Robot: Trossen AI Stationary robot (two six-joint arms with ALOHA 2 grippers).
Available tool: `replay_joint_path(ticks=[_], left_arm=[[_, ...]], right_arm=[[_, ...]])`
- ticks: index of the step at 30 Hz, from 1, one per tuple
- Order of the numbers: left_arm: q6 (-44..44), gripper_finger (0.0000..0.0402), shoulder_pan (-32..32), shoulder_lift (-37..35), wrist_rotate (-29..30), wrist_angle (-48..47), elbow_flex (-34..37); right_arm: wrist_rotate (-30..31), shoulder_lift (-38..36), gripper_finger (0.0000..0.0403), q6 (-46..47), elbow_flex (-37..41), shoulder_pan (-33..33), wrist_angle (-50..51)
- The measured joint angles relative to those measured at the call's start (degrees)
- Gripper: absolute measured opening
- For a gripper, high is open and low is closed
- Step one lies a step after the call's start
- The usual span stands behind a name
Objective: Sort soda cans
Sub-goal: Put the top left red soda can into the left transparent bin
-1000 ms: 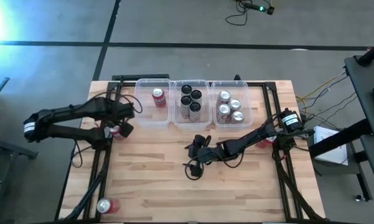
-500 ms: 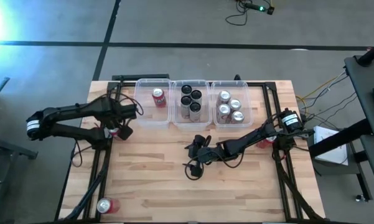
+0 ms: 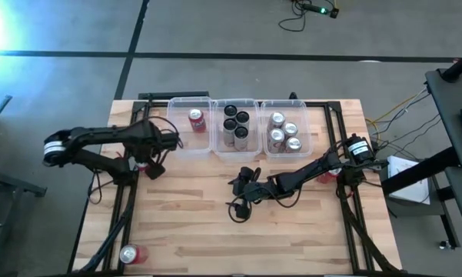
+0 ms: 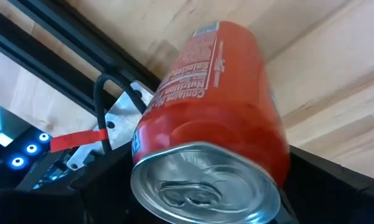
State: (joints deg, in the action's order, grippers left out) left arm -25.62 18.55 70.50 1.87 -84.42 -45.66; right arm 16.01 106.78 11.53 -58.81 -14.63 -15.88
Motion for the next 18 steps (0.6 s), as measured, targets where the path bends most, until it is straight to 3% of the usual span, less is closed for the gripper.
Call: replay_joint_path(ticks=[4,11,18], left_arm=[[1.0,0.0334,-0.07,0.83,0.13,0.77,0.21],[1.16,0.0285,-0.19,-1.19,0.1,1.3,-0.16],[-1.28,0.0284,-1.09,-6.99,0.06,-5.69,-5.47]], right_arm=[[0.0,0.0,0.0368,-0.04,0.0,0.0,0.71],[0.0,0.0,0.0368,-0.13,0.0,0.0,0.74],[0.0,0.0,0.0368,-0.09,0.0,0.0,0.95]])
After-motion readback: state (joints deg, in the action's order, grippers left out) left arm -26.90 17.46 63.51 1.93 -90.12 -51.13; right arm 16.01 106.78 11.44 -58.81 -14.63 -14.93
